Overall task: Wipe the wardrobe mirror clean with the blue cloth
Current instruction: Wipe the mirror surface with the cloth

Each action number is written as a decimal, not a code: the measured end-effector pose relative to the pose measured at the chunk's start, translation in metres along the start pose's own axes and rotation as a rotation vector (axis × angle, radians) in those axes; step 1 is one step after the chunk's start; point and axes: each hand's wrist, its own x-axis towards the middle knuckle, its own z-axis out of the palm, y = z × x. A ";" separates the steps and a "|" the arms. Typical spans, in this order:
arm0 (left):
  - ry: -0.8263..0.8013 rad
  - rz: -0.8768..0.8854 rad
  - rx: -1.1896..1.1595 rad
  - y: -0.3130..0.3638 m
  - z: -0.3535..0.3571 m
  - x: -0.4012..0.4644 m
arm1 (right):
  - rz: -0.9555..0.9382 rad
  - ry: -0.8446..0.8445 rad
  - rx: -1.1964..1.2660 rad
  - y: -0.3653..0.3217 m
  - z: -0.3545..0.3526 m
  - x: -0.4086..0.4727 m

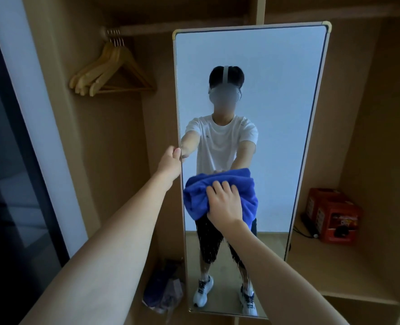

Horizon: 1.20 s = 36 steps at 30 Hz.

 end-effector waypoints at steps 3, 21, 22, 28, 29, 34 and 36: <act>0.025 0.027 -0.001 0.000 0.005 -0.005 | -0.002 -0.121 0.007 0.000 0.005 -0.016; -0.084 -0.024 -0.024 -0.019 -0.004 -0.015 | 0.037 -0.147 0.016 -0.013 0.013 -0.020; -0.083 -0.035 -0.025 -0.019 -0.003 -0.017 | 0.025 -0.198 0.008 -0.014 0.015 -0.025; -0.093 -0.092 -0.051 -0.026 0.000 -0.024 | -0.036 -0.324 0.110 -0.004 -0.006 -0.017; -0.101 -0.098 -0.057 -0.028 0.000 -0.025 | -0.011 -0.260 0.135 -0.003 -0.014 -0.013; -0.199 -0.114 -0.264 -0.035 0.000 -0.032 | 0.099 0.240 0.245 -0.003 -0.053 0.026; -0.239 -0.142 -0.288 -0.037 -0.002 -0.034 | 0.084 0.341 0.245 -0.003 -0.066 0.037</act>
